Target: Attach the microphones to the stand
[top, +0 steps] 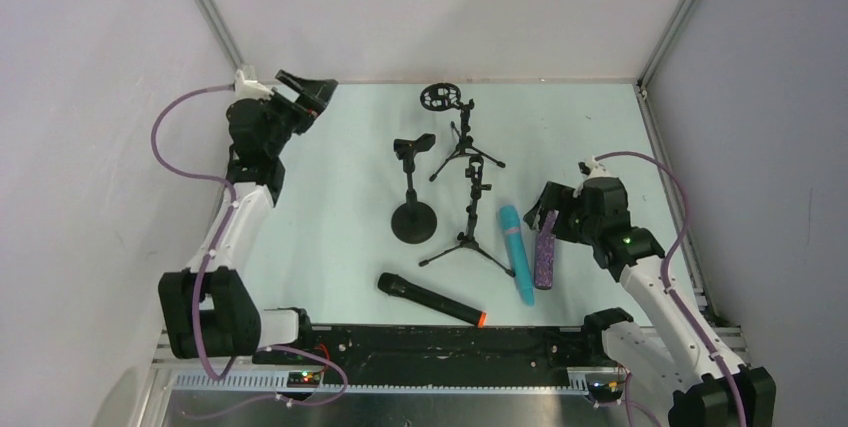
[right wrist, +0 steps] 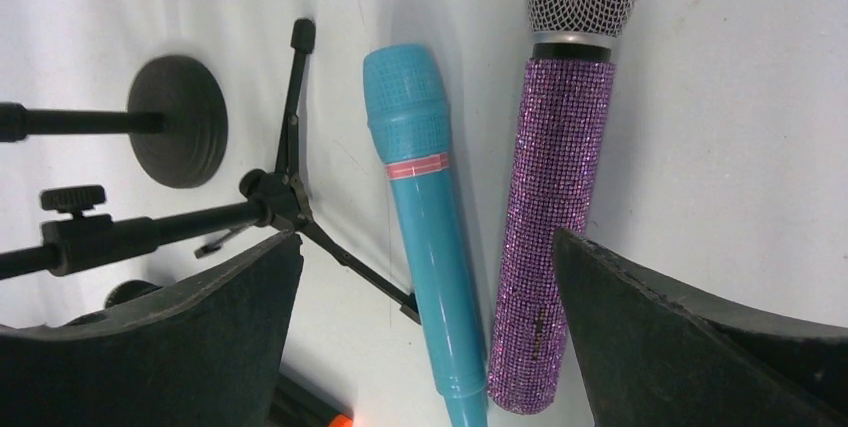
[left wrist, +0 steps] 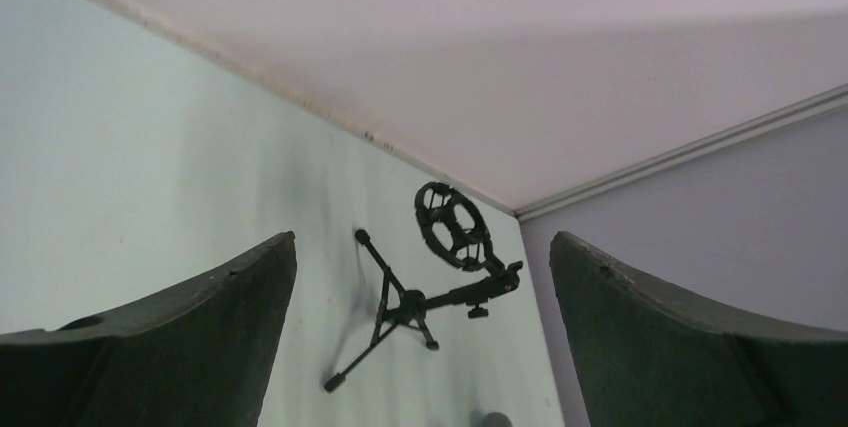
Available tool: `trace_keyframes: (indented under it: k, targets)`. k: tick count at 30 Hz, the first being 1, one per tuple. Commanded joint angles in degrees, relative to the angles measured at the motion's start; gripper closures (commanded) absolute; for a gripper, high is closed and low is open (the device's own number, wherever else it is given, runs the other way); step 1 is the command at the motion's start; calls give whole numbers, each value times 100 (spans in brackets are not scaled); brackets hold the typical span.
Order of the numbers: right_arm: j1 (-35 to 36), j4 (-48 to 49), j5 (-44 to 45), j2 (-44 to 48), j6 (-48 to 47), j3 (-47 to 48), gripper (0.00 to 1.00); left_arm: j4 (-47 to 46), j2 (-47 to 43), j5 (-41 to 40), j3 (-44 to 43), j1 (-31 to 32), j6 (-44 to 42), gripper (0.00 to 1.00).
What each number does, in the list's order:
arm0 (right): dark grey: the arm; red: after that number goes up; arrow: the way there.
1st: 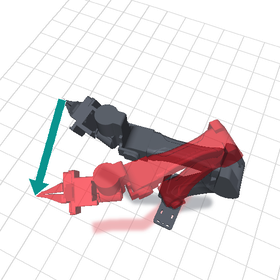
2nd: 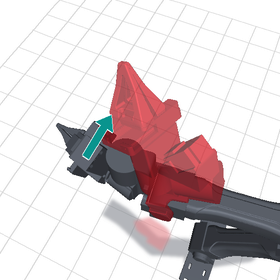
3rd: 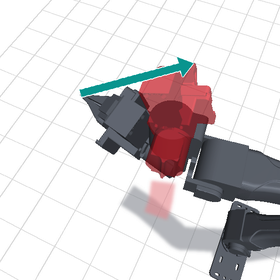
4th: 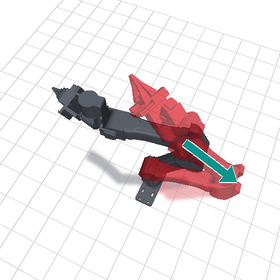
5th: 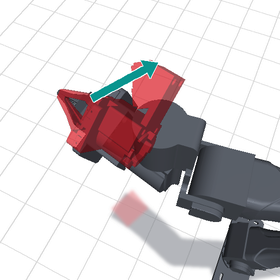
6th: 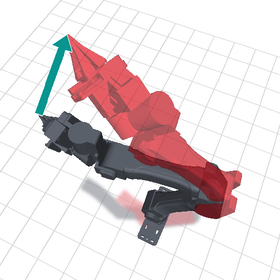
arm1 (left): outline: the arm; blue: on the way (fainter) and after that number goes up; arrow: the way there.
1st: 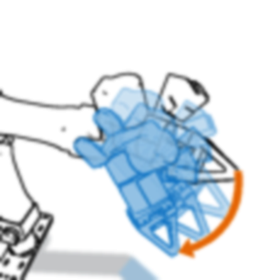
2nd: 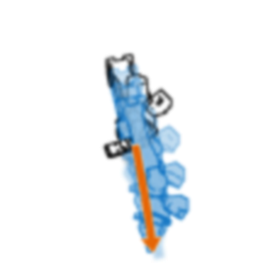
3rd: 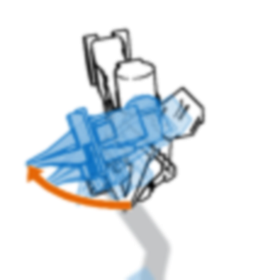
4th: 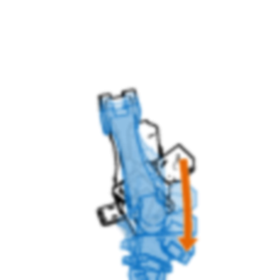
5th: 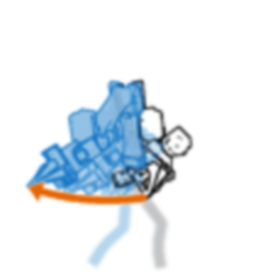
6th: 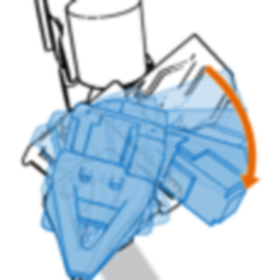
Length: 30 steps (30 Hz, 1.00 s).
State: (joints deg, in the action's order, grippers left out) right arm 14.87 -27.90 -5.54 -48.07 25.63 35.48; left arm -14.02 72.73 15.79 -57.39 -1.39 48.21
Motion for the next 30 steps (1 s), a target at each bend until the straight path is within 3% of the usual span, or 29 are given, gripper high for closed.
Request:
trace_keyframes:
  k: [1,9,20,30]
  targets:
    - [-341,338,-407,53,192,115,0,-1085,246,995,257,-352,926,0]
    - [-361,525,-699,-190,62,108,0,-1097,11,971,327,-389,546,0]
    - [-67,469,-170,-31,-132,95,0,-1098,-37,902,440,-377,509,0]
    - [-27,332,-321,-23,-306,102,0,-1095,-50,903,438,-349,416,0]
